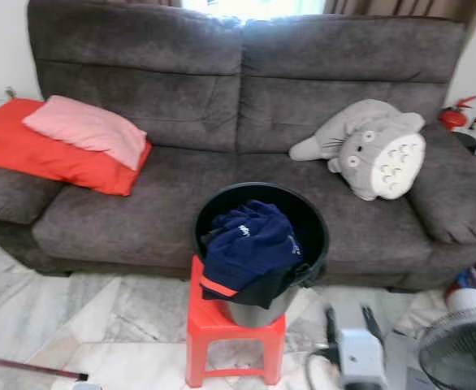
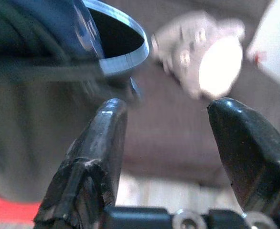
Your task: Hang hanger
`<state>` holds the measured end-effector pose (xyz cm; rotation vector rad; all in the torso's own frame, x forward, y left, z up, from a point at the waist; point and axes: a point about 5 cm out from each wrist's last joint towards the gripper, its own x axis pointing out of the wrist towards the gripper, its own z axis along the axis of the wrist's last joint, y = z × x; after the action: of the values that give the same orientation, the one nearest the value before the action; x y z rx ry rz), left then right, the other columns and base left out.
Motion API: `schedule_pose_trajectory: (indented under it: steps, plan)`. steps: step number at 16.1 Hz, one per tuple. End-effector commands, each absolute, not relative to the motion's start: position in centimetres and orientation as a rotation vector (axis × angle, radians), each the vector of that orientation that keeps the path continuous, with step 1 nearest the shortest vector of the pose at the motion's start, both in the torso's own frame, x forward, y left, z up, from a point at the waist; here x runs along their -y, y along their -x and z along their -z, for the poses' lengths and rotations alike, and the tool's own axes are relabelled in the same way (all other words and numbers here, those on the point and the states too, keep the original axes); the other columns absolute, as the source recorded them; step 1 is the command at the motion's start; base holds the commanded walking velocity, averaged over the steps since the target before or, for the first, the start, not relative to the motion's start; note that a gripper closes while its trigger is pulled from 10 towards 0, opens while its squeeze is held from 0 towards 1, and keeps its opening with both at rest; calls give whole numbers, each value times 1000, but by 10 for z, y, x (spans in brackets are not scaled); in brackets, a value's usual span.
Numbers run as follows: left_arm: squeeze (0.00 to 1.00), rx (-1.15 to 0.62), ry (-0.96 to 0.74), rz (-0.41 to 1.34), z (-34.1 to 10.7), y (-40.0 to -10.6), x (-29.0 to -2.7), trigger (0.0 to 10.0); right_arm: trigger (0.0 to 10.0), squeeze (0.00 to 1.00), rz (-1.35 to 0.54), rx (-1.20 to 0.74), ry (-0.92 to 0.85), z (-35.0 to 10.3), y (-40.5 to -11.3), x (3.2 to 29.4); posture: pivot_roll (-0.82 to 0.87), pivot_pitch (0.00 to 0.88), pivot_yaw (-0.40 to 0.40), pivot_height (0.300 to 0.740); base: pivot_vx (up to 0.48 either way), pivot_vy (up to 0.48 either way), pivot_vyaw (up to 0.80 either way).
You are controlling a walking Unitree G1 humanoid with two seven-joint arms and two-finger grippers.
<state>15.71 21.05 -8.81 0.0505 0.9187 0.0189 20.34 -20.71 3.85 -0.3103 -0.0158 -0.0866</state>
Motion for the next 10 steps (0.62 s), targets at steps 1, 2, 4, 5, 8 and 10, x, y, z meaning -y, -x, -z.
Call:
schedule_pose_trajectory:
  steps: [1, 2, 4, 5, 8, 10]
  plan:
    - [0, -945, -63, -5, 90, -152, -212, 10000, 10000, 0, 26, 136, 363, -68, -218, 192, -50, 24, -32, 740, 0, 0, 0]
    - [0, -945, -67, -4, 90, -153, -212, 10000, 10000, 0, 4, 201, 381, -87, -228, 185, -49, 19, -30, 740, 0, 0, 0]
    - [0, -946, -73, -2, 90, -153, -213, 10000, 10000, 0, -149, 290, 428, -117, -251, 158, -46, 11, -31, 740, 0, 0, 0]
    - [0, -946, -74, -3, 90, -153, -213, 10000, 10000, 0, -201, 294, 440, -120, -257, 150, -40, 11, -34, 740, 0, 0, 0]
    - [0, -940, -68, -15, 89, -154, -213, 10000, 10000, 0, -309, 286, 441, -135, -272, 129, -22, 23, -41, 740, 0, 0, 0]
    - [0, -942, -66, -17, 90, -153, -213, 10000, 10000, 0, -407, 187, 532, -135, -274, 114, -30, 43, -44, 740, 0, 0, 0]
